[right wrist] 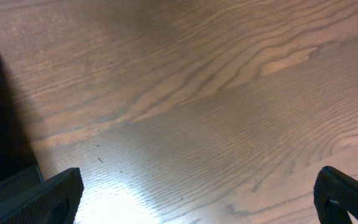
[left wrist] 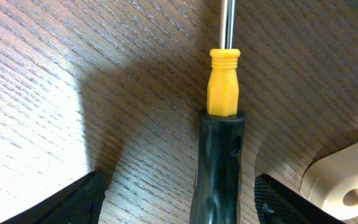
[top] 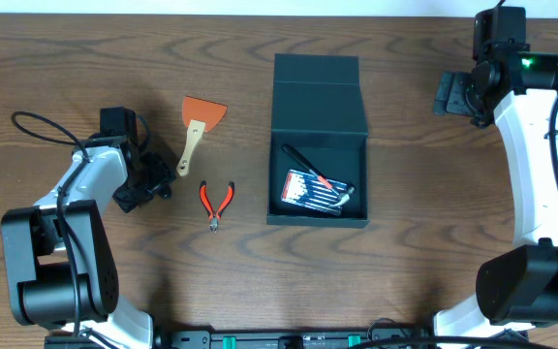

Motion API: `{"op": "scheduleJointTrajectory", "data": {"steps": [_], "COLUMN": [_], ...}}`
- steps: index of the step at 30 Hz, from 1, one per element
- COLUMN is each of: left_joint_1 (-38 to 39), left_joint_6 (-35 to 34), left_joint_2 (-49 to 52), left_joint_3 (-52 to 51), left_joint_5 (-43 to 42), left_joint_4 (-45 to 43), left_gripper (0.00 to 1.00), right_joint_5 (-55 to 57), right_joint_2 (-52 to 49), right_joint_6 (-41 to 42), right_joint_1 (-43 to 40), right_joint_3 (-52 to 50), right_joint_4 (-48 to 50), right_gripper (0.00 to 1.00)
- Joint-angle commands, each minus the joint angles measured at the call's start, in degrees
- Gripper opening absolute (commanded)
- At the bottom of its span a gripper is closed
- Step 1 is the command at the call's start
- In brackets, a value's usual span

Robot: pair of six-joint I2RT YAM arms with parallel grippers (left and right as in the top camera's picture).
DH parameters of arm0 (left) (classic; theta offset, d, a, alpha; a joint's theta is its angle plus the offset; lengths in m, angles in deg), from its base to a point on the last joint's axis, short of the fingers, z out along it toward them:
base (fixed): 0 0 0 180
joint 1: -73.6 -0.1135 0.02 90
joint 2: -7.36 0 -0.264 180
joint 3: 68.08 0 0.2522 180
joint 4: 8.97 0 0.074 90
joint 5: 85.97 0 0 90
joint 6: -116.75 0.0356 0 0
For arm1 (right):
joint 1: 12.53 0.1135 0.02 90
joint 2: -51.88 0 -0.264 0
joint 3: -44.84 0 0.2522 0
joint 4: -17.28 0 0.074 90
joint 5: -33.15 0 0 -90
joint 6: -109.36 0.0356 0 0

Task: Pack container
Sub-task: 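Lower the left gripper and close it on the screwdriver handle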

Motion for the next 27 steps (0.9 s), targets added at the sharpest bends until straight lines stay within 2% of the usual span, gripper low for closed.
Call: {"op": "scheduleJointTrajectory", "data": {"steps": [1, 5, 11, 16, 27], "left_joint_1": [-0.2, -0.2, -0.2, -0.2, -0.2], "left_joint_6": [0.35, 0.35, 0.35, 0.35, 0.37], "left_joint_2": [1.9, 1.9, 1.9, 1.9, 1.9], "left_joint_3": [-0.57, -0.57, -0.57, -0.57, -0.57], "left_joint_5": [1.27, 1.27, 1.27, 1.25, 1.22], "left_joint_4": [0.37, 0.28, 0.13, 0.15, 0.17], "left_gripper": [0.72, 0.58, 0.56, 0.36, 0.26], "right_joint_5": [0.22, 0.22, 0.22, 0.22, 0.22], "right_joint_2": [0.24, 0.22, 0.22, 0.24, 0.22], "right_joint_6": [0.81, 0.81, 0.81, 0.81, 0.81], "right_joint_1": [-0.09, -0.11, -0.09, -0.11, -0.09], "right_joint_3": [1.14, 1.14, 1.16, 1.14, 1.14], "right_joint_4": [-0.02, -0.02, -0.02, -0.02, -0.02], "right_gripper": [0.99, 0.99, 0.99, 0.99, 0.99]}}
